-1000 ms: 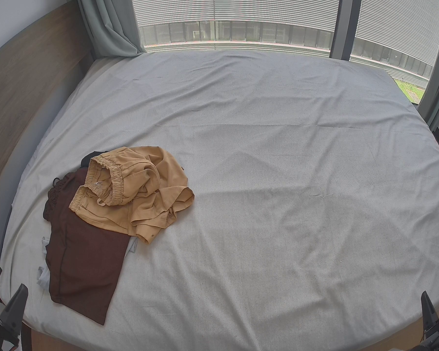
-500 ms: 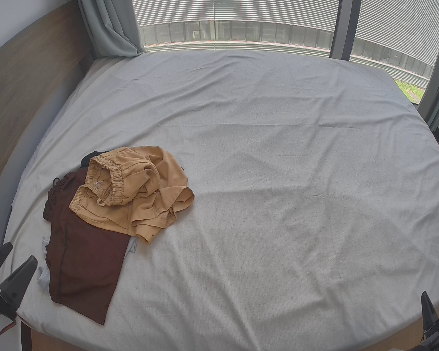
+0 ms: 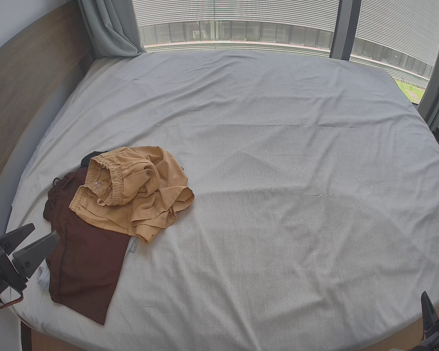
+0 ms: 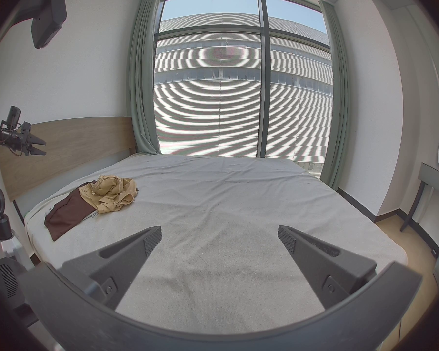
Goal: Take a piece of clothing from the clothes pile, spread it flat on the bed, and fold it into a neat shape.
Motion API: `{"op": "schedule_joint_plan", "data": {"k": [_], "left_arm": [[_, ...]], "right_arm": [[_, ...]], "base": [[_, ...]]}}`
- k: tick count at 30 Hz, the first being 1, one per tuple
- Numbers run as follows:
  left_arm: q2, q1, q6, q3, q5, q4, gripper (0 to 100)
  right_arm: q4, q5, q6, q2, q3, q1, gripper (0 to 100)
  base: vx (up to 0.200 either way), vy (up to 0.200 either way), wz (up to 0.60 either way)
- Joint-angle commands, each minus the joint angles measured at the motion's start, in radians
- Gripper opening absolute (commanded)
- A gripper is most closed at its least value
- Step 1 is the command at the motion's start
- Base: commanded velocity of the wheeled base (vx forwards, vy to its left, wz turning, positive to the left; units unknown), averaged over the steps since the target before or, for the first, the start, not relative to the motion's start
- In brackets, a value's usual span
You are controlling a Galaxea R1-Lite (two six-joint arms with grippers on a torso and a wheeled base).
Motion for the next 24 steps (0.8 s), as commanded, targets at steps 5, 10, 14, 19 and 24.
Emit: {"op": "schedule_joint_plan", "data": {"k": [5, 10, 14, 19, 24], "left_arm": [[0.134, 0.032, 0.004, -0.057, -0.061, -0.006, 100], [0.194, 0.068, 0.006, -0.080, -0.092, -0.031, 100], [0.257, 0.112, 0.006, -0.081, -0.133, -0.083, 100], [0.334, 0.148, 0.006, -0.080, -0.192, -0.139, 100], [0.389, 0.166, 0.006, -0.081, -0.222, -0.182, 100]], "right_arm": [[0.000, 0.001, 0.000, -0.016, 0.018, 0.001, 100], [0.000, 0.001, 0.000, -0.016, 0.018, 0.001, 100], [0.000, 0.001, 0.000, -0.016, 0.018, 0.001, 100], [0.000, 0.001, 0.000, -0.016, 0.018, 0.001, 100], [0.000, 0.001, 0.000, -0.016, 0.018, 0.001, 100]], "base": [[0.000, 0.000, 0.00], [0.000, 0.000, 0.00], [0.000, 0.000, 0.00], [0.000, 0.000, 0.00], [0.000, 0.000, 0.00]]}}
